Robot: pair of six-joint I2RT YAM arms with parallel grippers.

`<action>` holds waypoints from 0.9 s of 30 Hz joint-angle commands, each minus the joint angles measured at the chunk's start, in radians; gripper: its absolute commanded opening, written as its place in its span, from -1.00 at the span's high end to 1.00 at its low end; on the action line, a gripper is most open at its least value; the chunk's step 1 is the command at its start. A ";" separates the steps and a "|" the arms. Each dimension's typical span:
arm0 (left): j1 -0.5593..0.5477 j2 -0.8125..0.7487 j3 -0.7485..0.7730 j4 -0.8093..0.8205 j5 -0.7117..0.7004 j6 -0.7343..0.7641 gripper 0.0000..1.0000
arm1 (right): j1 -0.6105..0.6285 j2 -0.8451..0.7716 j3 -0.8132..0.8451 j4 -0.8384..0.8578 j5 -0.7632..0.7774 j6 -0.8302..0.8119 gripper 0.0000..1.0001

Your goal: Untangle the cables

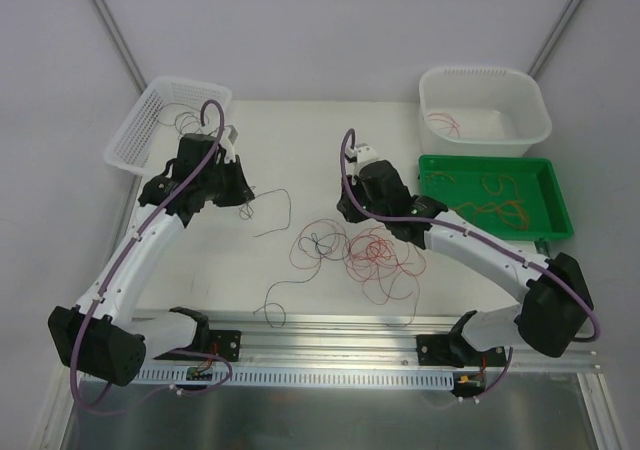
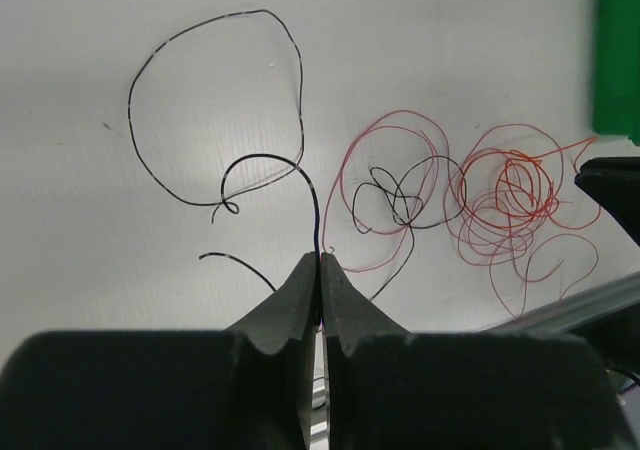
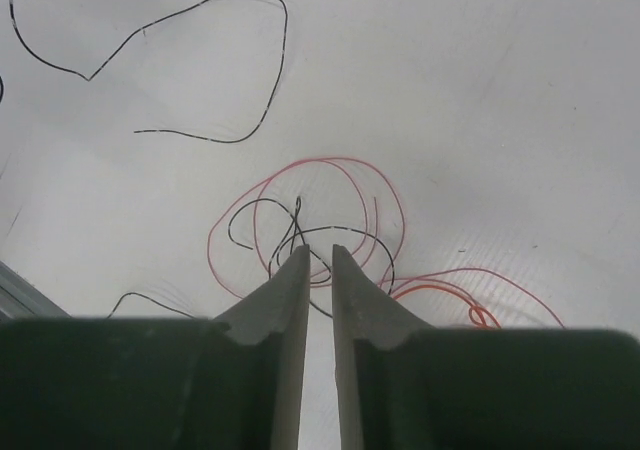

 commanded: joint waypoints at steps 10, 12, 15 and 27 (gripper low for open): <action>-0.054 0.186 0.010 0.092 -0.015 -0.012 0.66 | 0.014 0.047 -0.033 -0.009 -0.073 0.057 0.08; -0.091 0.264 0.031 0.092 -0.035 -0.002 0.60 | 0.019 0.016 -0.054 -0.029 -0.069 0.046 -0.07; -0.145 0.353 0.049 0.092 -0.058 0.015 0.52 | 0.022 -0.041 -0.086 -0.058 -0.058 0.026 -0.27; -0.252 0.482 0.071 0.089 -0.166 0.063 -0.45 | 0.026 -0.340 -0.243 -0.179 -0.006 -0.014 -0.61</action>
